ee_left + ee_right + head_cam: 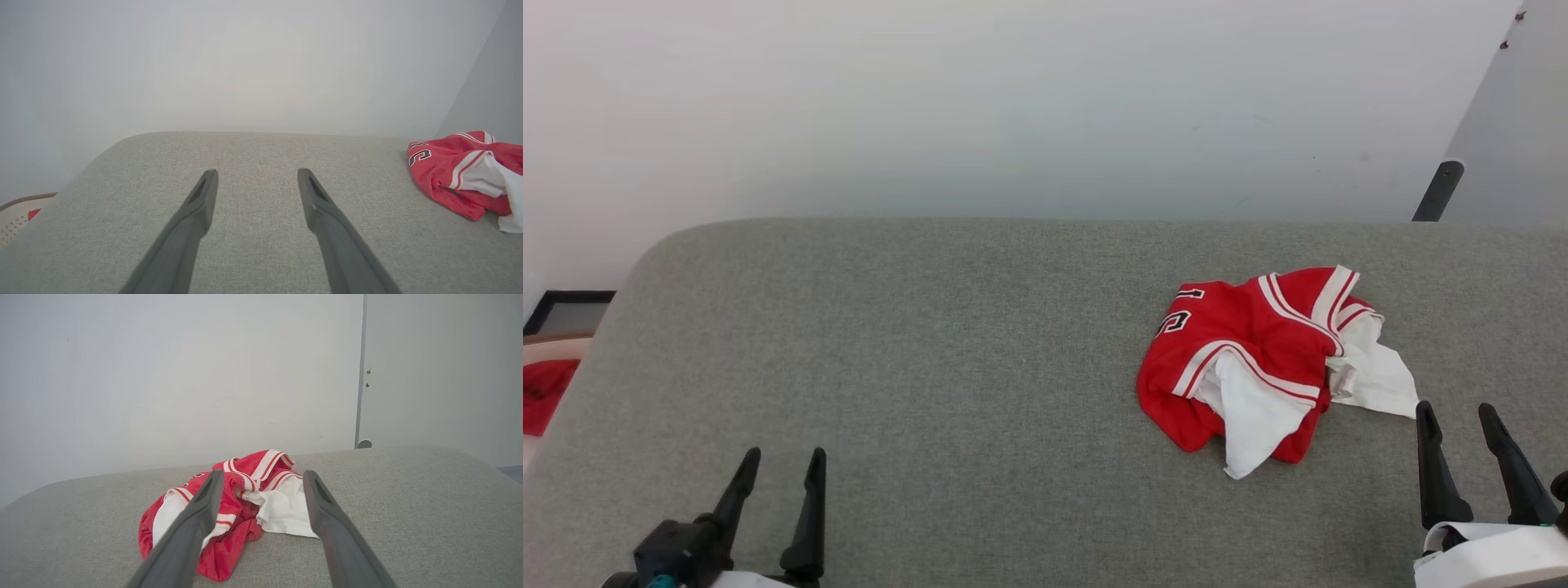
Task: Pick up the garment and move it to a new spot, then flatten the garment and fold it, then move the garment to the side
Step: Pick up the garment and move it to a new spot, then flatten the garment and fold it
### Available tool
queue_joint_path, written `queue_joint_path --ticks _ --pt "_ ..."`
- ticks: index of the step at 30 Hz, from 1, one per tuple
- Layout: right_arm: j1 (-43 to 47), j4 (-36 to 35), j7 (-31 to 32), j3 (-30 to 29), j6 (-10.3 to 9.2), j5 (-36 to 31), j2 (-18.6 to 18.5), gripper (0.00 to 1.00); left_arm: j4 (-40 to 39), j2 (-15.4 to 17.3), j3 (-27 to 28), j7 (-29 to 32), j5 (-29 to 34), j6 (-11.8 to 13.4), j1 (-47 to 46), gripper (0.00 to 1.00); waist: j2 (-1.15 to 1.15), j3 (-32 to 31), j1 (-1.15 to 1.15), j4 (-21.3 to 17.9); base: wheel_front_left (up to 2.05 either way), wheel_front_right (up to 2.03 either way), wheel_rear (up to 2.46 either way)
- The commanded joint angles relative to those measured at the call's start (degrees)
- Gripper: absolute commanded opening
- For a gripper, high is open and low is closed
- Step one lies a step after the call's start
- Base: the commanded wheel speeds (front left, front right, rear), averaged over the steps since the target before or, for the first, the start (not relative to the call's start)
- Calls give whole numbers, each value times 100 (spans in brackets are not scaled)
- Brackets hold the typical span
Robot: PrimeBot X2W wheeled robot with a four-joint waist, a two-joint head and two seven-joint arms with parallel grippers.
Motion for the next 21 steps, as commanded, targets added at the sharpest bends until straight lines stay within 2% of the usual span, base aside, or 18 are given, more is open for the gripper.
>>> queue_joint_path --ticks 1,15,21 --pt "18 3 -35 4 0 86 11 100 4 -18 19 -1 31 -28 55 100 0 -4 0 0 0 0 0" --pt "17 55 -62 33 0 68 55 100 23 -42 16 1 119 -78 68 100 0 -23 0 -24 0 0 0" --pt "-37 77 -108 62 0 65 101 100 -135 75 -285 383 182 -400 -592 100 0 28 0 -65 0 0 0"
